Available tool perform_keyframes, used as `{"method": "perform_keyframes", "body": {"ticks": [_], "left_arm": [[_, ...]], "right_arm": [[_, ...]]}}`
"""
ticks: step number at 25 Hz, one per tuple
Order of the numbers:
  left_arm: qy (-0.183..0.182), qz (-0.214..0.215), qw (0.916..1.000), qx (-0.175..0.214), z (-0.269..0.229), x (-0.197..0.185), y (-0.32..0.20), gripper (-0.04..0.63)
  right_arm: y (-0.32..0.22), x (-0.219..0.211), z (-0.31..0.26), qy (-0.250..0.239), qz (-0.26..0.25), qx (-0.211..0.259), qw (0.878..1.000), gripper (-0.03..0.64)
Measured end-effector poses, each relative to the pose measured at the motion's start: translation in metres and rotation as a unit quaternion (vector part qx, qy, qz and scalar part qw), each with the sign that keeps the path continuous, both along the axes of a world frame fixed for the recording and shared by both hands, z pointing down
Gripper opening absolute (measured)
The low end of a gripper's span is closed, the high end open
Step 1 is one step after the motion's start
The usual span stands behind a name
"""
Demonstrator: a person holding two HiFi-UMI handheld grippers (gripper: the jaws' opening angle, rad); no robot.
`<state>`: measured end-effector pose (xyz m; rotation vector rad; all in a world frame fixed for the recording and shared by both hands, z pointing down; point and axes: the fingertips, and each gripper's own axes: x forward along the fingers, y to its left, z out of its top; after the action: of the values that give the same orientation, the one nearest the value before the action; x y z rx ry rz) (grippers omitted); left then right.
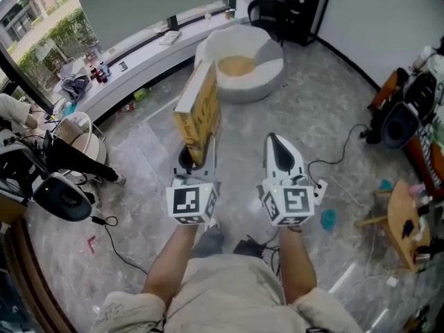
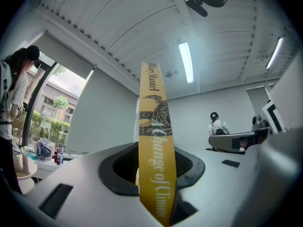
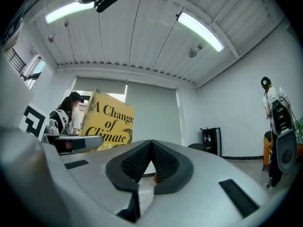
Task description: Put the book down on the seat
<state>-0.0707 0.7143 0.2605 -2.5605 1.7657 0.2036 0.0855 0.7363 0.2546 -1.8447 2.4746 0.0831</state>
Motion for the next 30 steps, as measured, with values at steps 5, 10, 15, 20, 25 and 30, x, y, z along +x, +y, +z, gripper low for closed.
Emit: {"method": "perform_keyframes", "body": {"ticks": [5, 10, 15, 20, 25, 30], "left_arm": [[0.009, 0.012, 0.9999, -0.003, 0.001, -0.020, -0.069, 0.150], [0.011, 0.024, 0.9996, -0.007, 0.006, -0.041, -0.128, 0.150], [0.014, 0.031, 0.9993, -0.012, 0.014, -0.059, -0.169, 0.150], [0.014, 0.035, 0.9992, -0.014, 0.017, -0.064, -0.197, 0.150], [0.013, 0.043, 0.9989, -0.016, 0.021, -0.054, -0.231, 0.150], [0.009, 0.044, 0.9989, -0.011, 0.022, -0.038, -0.279, 0.150]], "right_arm": [[-0.066, -0.030, -0.008, 0.004, -0.008, 0.012, 1.000, 0.003], [-0.128, -0.055, -0.008, 0.007, 0.001, 0.011, 1.000, 0.003], [-0.170, -0.075, -0.005, 0.026, 0.012, 0.009, 1.000, 0.003], [-0.199, -0.080, -0.001, 0.027, 0.016, 0.000, 1.000, 0.003], [-0.232, -0.069, 0.006, 0.024, 0.024, -0.006, 0.999, 0.003], [-0.283, -0.053, 0.010, 0.019, 0.022, 0.003, 1.000, 0.003]]}}
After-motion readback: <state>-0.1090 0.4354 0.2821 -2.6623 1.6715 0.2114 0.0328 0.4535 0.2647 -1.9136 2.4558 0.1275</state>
